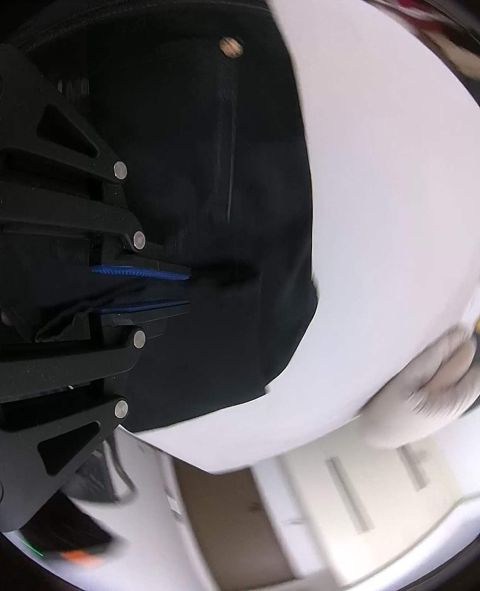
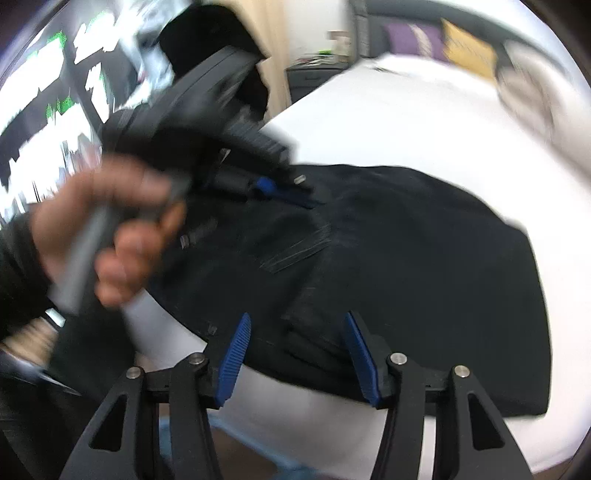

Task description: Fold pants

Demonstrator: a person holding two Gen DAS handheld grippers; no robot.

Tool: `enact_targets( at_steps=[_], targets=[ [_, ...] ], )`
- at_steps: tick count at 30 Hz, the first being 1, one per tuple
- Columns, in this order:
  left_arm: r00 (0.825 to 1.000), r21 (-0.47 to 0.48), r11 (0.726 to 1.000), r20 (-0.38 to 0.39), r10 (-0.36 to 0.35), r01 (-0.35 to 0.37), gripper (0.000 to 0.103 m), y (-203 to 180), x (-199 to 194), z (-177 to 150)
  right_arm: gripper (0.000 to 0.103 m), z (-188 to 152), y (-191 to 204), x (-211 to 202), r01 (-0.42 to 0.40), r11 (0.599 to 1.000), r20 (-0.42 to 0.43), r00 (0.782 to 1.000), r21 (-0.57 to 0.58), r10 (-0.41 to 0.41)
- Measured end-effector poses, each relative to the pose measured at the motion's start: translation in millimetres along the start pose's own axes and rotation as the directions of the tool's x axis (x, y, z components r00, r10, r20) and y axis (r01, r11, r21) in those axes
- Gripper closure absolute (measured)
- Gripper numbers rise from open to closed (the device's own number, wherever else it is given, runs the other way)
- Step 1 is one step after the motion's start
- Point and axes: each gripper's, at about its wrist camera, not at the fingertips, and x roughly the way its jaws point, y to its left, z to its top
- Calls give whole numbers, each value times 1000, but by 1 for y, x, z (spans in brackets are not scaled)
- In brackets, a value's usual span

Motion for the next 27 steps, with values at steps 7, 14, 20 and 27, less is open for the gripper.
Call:
enact_targets(
  at_steps=[7,14,20,27],
  targets=[
    [962,448,862,-10,271,-238,93,-71,62,-48,62,41,-145,-41,-230,914,118,972,334,201],
    [961,412,882,-47,273,-230,93,-76,72,-40,63,74,-236,24,-289,811,70,953,509,295],
    [959,414,879,-49,279,-235,93,-66,65,-44,86,54,-259,57,-274,760,7,942,589,335],
    [959,419,876,-37,280,-240,93,-53,54,-47,85,15,-240,23,-267,797,-49,937,542,346]
  ],
)
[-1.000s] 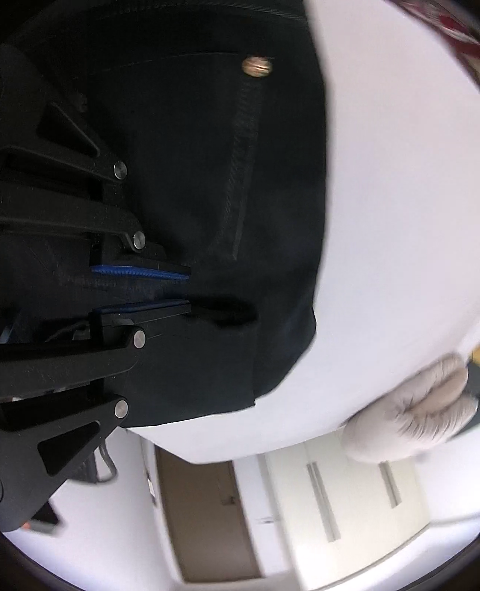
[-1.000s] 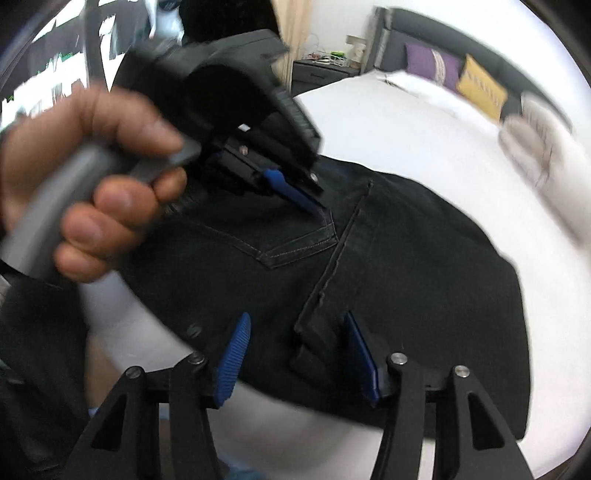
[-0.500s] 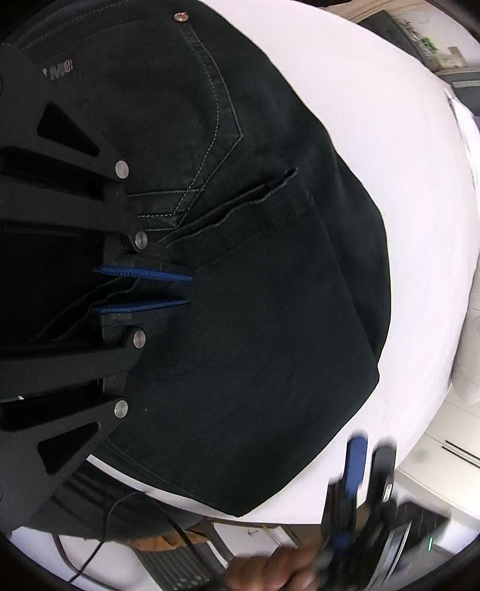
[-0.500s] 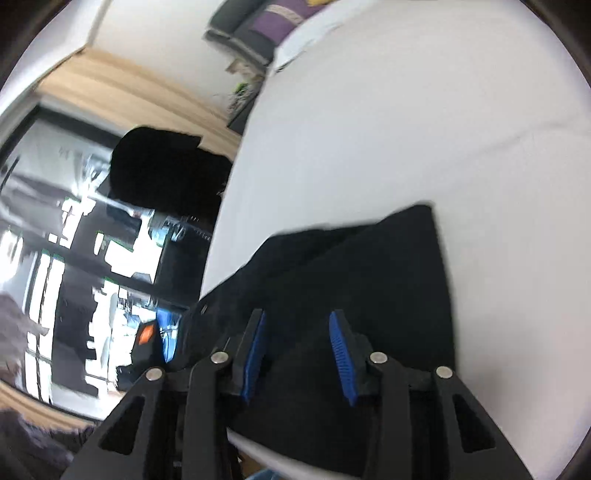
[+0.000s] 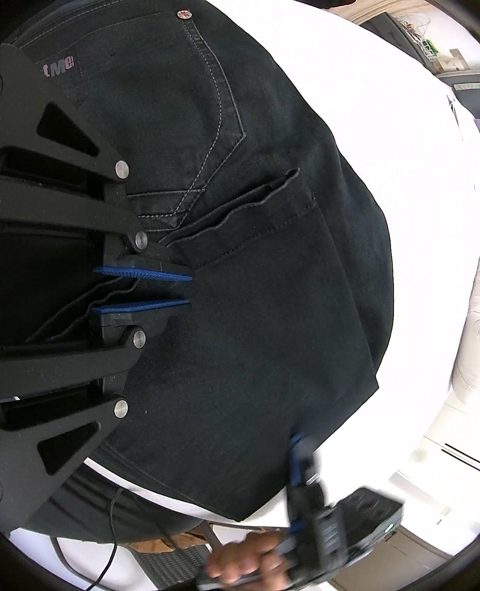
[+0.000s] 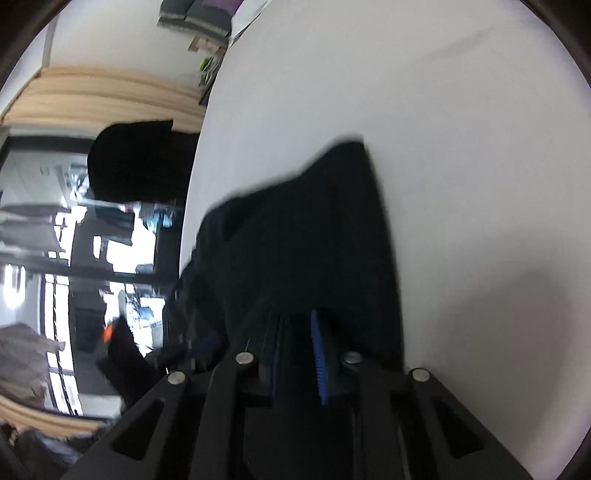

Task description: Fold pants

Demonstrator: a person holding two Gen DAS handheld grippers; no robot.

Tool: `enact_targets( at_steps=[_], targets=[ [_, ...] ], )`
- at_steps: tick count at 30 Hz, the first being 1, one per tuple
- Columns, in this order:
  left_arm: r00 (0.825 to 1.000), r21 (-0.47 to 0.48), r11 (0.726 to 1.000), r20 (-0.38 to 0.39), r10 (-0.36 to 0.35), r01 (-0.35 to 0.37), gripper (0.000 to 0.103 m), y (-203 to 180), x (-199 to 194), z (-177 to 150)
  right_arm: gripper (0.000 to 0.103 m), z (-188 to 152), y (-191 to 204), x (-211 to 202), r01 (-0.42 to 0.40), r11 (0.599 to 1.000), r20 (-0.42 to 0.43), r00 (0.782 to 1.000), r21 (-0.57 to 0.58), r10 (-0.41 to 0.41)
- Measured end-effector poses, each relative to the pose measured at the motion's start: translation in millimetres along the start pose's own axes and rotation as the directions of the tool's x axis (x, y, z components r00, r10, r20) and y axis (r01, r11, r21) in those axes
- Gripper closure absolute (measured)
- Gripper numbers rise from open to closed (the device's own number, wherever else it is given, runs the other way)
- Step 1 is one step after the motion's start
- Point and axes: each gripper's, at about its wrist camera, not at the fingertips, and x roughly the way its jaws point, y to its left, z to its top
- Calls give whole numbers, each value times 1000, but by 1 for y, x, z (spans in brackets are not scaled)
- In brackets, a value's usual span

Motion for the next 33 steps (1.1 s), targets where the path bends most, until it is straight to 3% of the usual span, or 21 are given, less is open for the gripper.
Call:
enact_targets(
  at_steps=[6,11,13,14,15,20,24,28,33],
  targets=[
    [1000,0,1000,8,0,0,93,-2,-2,-6,85,-51,1,-24,50,999,-2,999,-9,-50],
    [1000,0,1000,13,1,-1,93,-3,-4,-8,86,-71,-1,-33,75,997,7,997,-6,-75],
    [1000,1,1000,16,2,-2,93,-3,-4,-9,91,-72,-7,-30,87,996,13,996,17,-87],
    [1000,1,1000,18,1,-1,93,-3,-5,-10,102,-70,-10,-25,102,994,16,995,32,-103],
    [1000,1,1000,19,1,-1,93,-3,-6,-10,103,-69,-12,-20,106,994,20,994,42,-107],
    [1000,1,1000,23,2,-2,93,-3,-7,-12,103,-75,-27,-20,35,997,79,996,72,-41],
    [999,12,1000,30,20,-20,93,-6,-10,-14,103,-78,-23,-20,58,996,102,993,67,-65],
    [995,63,993,44,94,-96,93,-18,-16,-19,103,-79,-16,-18,100,993,114,988,60,-106],
    [995,43,995,45,87,-89,93,-16,-18,-22,103,-81,-18,-22,124,990,136,982,72,-132]
  ],
)
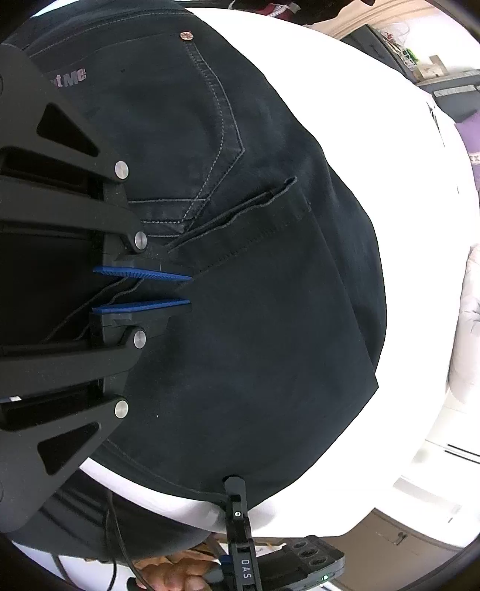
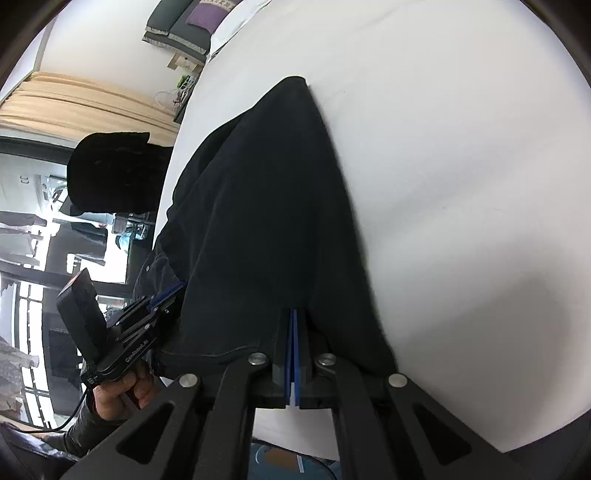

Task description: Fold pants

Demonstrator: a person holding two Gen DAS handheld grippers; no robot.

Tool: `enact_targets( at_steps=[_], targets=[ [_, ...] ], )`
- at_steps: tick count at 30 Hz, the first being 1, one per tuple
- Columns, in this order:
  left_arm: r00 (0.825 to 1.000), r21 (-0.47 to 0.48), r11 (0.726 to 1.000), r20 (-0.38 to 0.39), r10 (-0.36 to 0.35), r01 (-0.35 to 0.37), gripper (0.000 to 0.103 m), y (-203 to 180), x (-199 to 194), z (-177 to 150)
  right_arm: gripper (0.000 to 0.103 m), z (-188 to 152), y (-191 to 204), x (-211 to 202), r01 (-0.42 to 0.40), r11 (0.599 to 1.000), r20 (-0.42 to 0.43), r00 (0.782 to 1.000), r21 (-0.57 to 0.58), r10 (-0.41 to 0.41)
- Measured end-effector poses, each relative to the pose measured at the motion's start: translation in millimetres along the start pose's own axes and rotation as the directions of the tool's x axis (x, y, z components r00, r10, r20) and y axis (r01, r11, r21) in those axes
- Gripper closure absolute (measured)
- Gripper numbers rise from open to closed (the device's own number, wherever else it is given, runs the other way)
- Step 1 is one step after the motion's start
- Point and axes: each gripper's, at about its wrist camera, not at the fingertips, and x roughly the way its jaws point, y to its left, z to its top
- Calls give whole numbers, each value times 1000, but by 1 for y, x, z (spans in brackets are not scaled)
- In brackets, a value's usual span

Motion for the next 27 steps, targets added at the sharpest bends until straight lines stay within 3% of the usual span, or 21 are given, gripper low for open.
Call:
enact_targets(
  at_steps=[23,25,27],
  targets=[
    [1000,-13,1000,25,-1,1,92,3,-8,-5,103,6,21,-8,198,980,45,979,-35,-197],
    [1000,-26,1000,28,-11,12,92,6,-11,-6,86,5,29,-11,189,981,50,981,-45,-187],
    [999,-57,998,31,-19,21,92,14,-16,-9,46,4,42,-16,155,986,76,986,-68,-150]
  ],
)
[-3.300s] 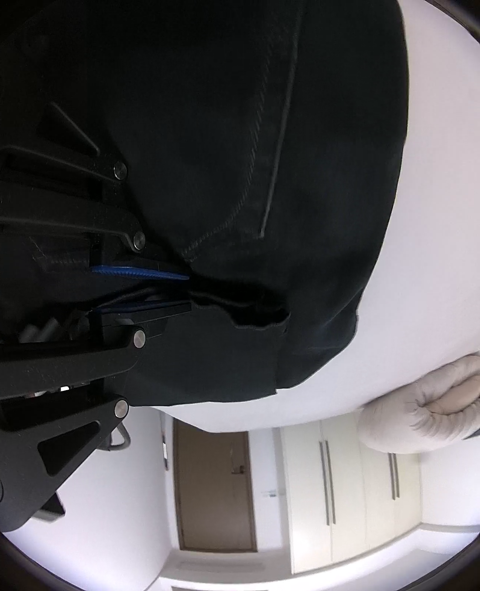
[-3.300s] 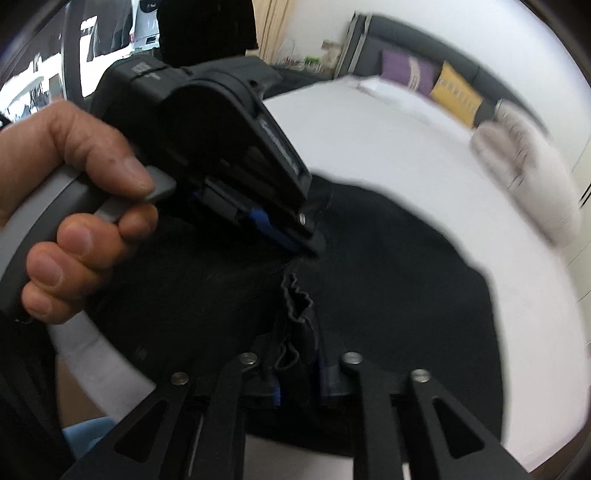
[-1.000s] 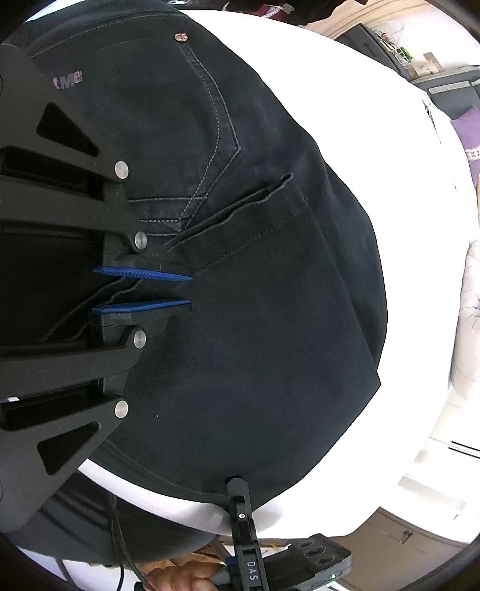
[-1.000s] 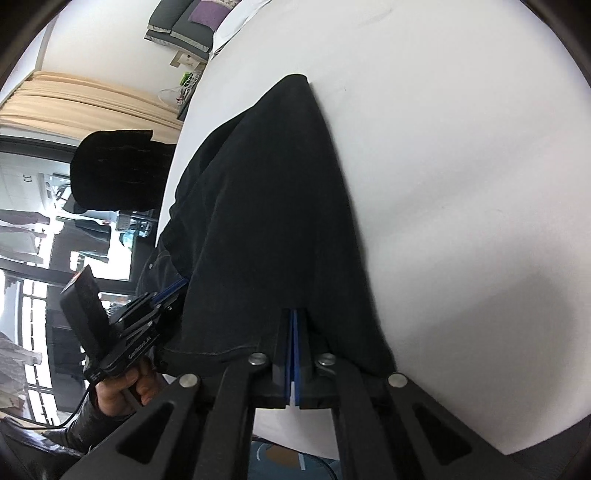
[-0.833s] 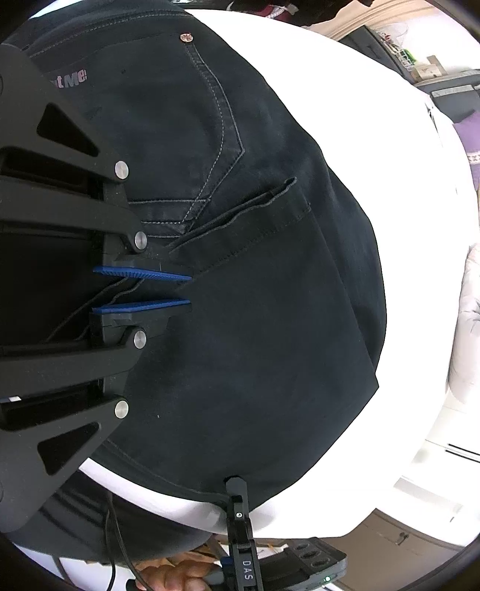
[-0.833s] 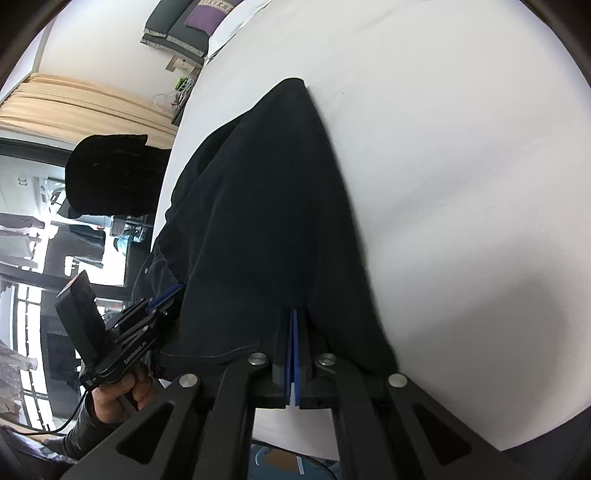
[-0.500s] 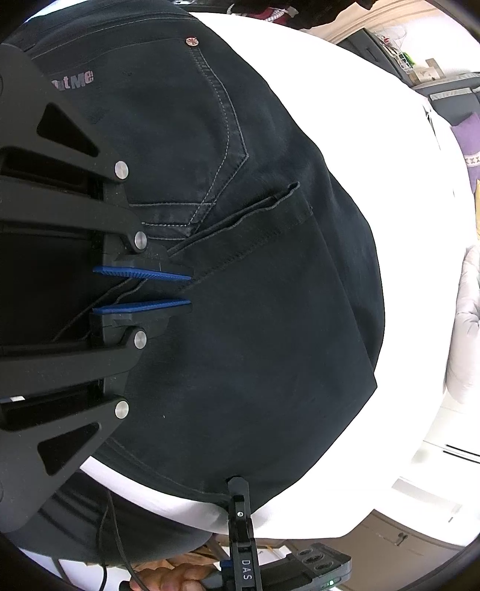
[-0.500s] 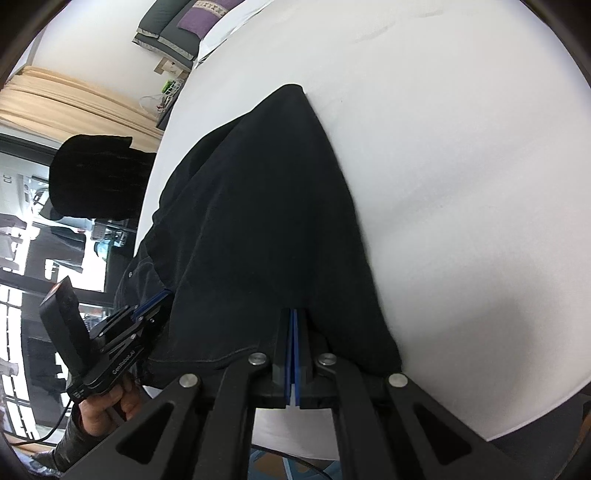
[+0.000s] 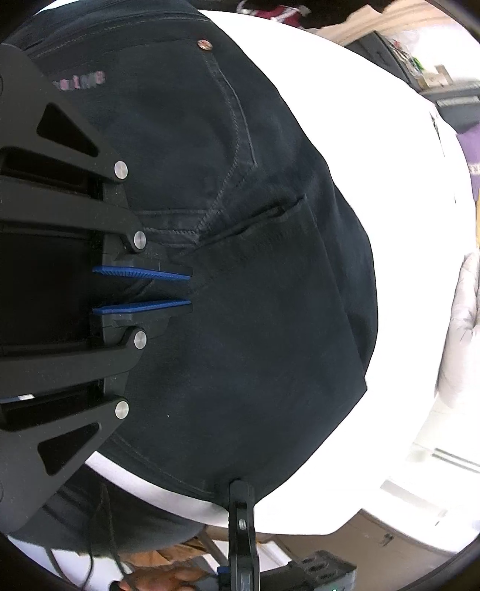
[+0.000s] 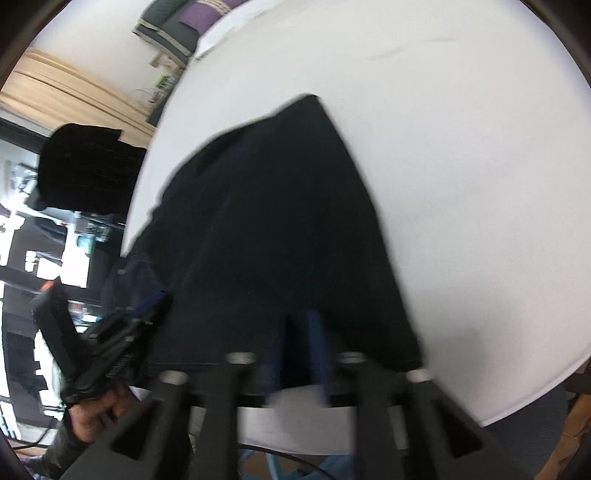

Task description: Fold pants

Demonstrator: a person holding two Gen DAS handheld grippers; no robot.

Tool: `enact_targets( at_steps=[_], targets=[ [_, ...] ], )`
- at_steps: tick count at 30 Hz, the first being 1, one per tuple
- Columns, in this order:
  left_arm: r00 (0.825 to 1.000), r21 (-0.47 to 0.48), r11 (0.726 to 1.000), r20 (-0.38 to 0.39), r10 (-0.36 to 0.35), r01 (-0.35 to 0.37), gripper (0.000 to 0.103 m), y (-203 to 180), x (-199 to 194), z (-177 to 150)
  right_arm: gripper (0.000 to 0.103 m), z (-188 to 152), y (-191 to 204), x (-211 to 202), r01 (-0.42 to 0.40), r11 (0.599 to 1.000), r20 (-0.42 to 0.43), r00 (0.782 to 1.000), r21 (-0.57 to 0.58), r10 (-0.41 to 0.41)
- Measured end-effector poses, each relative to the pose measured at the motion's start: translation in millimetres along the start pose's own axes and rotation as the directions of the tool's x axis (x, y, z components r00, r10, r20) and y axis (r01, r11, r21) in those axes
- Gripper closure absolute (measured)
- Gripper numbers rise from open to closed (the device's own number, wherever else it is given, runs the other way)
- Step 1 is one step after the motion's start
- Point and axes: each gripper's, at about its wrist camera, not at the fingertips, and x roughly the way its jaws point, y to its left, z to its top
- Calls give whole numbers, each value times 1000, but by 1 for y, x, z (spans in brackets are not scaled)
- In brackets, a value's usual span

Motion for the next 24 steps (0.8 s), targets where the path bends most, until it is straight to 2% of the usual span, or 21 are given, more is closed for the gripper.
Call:
enact_targets(
  at_steps=[2,4,8,9,11,12,13,15,16,17,21,22,24],
  targets=[
    [1000,-75,997,8,-30,30,92,16,-12,-3,41,0,21,-8,9,998,40,999,-56,-7],
    [997,-155,985,38,-65,70,92,36,-30,-8,41,1,34,-11,-28,996,51,998,-80,32],
    [976,-310,940,200,-85,145,91,86,-85,-30,41,8,72,-8,-133,979,51,989,-154,142],
    [968,-360,917,236,-85,169,83,100,-96,-41,41,9,80,-5,-160,973,41,985,-167,169],
    [950,-486,843,300,-86,230,46,130,-115,-68,41,11,97,5,-218,957,12,975,-191,224],
    [943,-546,800,324,-74,250,21,142,-123,-84,41,11,104,11,-239,949,-3,970,-203,243],
    [934,-620,737,356,-41,269,17,157,-133,-104,41,11,113,17,-256,942,-18,966,-218,258],
    [929,-693,662,371,-12,285,17,175,-145,-129,41,11,130,31,-291,924,-57,956,-246,286],
    [927,-734,613,375,6,293,17,185,-151,-144,41,10,135,34,-302,919,-66,953,-252,295],
    [921,-754,581,388,18,306,16,192,-157,-153,41,10,140,40,-317,913,-80,948,-258,307],
    [876,-809,405,481,39,426,16,220,-162,-184,41,13,152,52,-353,899,-108,936,-258,336],
    [872,-818,360,489,26,448,16,224,-157,-189,41,14,151,53,-362,897,-112,932,-253,345],
    [868,-825,304,496,-12,476,17,226,-148,-196,41,15,150,54,-375,896,-115,927,-239,358]
  ],
)
